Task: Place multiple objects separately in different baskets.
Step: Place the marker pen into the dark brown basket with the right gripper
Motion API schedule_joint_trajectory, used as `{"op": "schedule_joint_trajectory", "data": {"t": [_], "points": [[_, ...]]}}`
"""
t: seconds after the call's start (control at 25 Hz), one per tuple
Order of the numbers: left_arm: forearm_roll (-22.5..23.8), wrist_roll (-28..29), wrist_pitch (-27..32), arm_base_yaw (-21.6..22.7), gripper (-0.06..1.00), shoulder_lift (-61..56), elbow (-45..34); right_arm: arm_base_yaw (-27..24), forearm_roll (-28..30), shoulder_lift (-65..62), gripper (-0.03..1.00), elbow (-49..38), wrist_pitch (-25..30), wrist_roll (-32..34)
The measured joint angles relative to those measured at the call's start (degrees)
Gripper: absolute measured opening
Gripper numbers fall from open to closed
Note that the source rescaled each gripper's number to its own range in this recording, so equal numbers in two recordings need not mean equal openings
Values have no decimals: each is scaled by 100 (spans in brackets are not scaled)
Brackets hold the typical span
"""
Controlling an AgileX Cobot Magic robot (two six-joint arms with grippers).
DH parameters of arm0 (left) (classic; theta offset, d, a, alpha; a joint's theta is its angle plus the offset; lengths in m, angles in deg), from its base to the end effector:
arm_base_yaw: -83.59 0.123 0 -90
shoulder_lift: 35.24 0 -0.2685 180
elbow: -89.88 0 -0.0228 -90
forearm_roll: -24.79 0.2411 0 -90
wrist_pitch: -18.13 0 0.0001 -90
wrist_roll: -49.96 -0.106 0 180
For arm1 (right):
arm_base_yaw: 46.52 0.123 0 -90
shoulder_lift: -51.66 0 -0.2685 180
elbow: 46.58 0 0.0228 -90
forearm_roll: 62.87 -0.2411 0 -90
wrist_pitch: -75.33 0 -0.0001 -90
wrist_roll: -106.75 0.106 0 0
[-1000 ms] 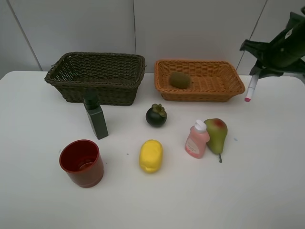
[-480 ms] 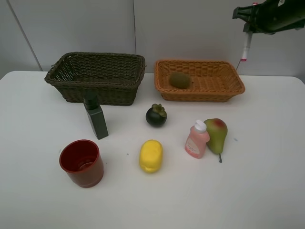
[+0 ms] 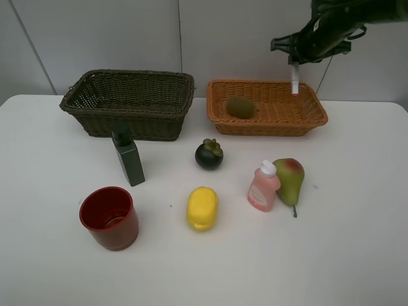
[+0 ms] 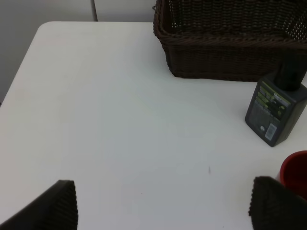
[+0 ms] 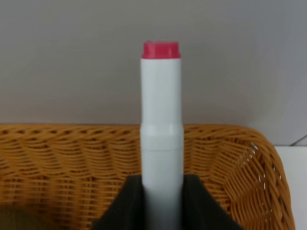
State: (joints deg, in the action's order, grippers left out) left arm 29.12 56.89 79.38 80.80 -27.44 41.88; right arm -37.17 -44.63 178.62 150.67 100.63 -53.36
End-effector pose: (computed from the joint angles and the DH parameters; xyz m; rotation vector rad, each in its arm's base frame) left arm 0.0151 0.0063 0.2657 -0.0780 2.0391 -0.0158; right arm 0.4678 0.0626 0.2048 -0.0564 2.3279 -0.0463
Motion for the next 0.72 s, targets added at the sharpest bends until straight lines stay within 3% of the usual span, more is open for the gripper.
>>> {"op": "schedule_joint_trajectory", "data": {"t": [0.44,0.72], "points": [[0,0,0,0,93,0,0,53,0,401,0,20,279,-17],[0,0,0,0,93,0,0,419,-4,136,0,26,290,-17]]}}
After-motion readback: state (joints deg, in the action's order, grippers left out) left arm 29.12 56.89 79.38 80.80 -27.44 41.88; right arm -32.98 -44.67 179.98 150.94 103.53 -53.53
